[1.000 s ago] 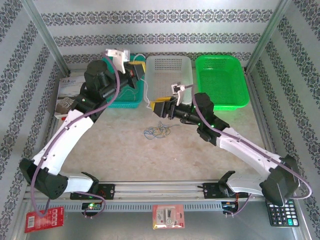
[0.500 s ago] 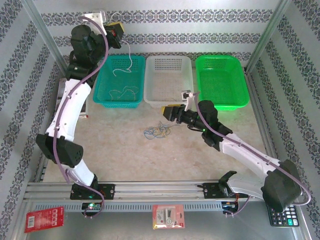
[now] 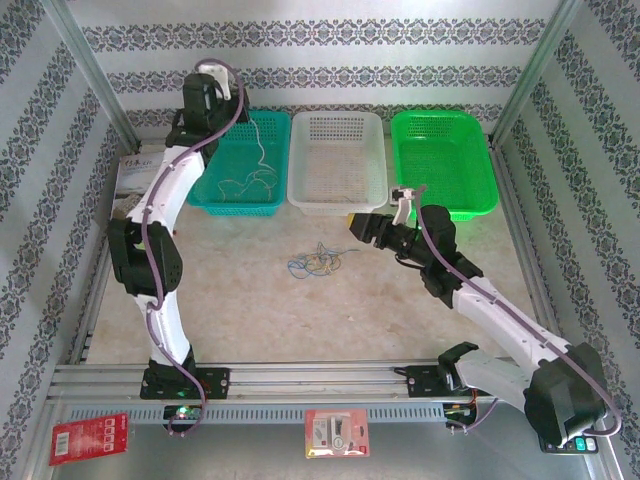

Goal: Untangle the cables

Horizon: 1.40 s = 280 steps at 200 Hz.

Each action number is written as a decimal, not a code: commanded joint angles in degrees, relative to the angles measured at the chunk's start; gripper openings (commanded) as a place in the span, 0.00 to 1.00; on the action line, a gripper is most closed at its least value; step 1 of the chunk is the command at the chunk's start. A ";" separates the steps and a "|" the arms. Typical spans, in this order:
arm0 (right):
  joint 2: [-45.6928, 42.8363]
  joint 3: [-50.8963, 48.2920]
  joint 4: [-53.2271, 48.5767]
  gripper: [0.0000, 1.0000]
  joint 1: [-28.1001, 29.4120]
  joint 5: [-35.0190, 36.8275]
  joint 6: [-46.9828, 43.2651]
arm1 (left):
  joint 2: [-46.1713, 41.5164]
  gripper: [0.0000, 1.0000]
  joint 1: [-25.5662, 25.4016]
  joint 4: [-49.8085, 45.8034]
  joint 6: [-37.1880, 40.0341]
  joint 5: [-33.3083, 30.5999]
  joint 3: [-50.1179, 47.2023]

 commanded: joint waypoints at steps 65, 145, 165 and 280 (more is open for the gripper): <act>-2.61 1.73 -7.97 0.57 -4.02 -0.37 2.78 | -2.29 1.00 0.62 -3.94 -2.02 1.99 -6.72; -1.00 -0.86 -11.84 0.57 -3.11 2.16 -0.01 | -17.60 1.00 -1.22 -5.92 -12.74 15.51 -18.42; 0.79 -1.78 -12.11 0.57 -1.61 3.80 -1.04 | -24.09 1.00 -3.78 -4.63 -15.80 16.55 -27.59; 21.80 7.90 -12.02 0.46 11.56 12.89 -9.24 | -38.48 1.00 -16.44 3.21 -22.48 5.11 -61.04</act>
